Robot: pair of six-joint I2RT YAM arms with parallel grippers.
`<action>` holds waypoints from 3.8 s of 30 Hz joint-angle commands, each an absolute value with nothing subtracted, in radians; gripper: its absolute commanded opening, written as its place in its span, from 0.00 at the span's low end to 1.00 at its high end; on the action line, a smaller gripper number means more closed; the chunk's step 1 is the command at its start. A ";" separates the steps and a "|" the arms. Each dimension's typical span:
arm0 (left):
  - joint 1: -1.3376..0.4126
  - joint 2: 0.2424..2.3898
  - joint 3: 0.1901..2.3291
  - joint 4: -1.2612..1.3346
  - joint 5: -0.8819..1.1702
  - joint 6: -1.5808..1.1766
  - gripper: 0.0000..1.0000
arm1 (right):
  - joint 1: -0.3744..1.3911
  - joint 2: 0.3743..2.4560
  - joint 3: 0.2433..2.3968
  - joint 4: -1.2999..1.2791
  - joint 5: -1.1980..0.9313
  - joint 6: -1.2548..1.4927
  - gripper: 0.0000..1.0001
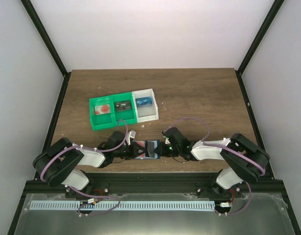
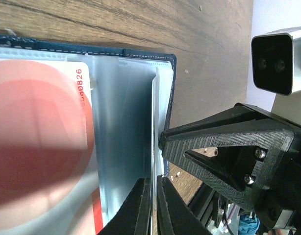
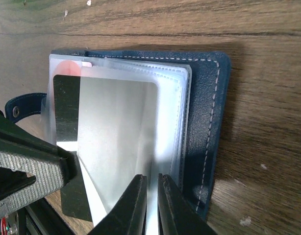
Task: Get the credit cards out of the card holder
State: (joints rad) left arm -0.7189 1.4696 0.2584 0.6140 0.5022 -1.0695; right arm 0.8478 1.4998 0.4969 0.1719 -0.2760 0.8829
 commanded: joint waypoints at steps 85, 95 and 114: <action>-0.588 0.967 0.202 0.125 0.313 -0.920 0.00 | 0.876 1.483 0.717 -0.142 -0.168 0.813 0.28; -0.587 0.914 0.190 0.107 0.319 -0.914 0.00 | 0.877 1.601 0.684 -0.059 -0.207 0.809 0.24; -0.584 0.811 0.300 0.053 0.450 -0.879 0.00 | 0.877 1.334 0.693 0.045 -0.134 0.355 0.28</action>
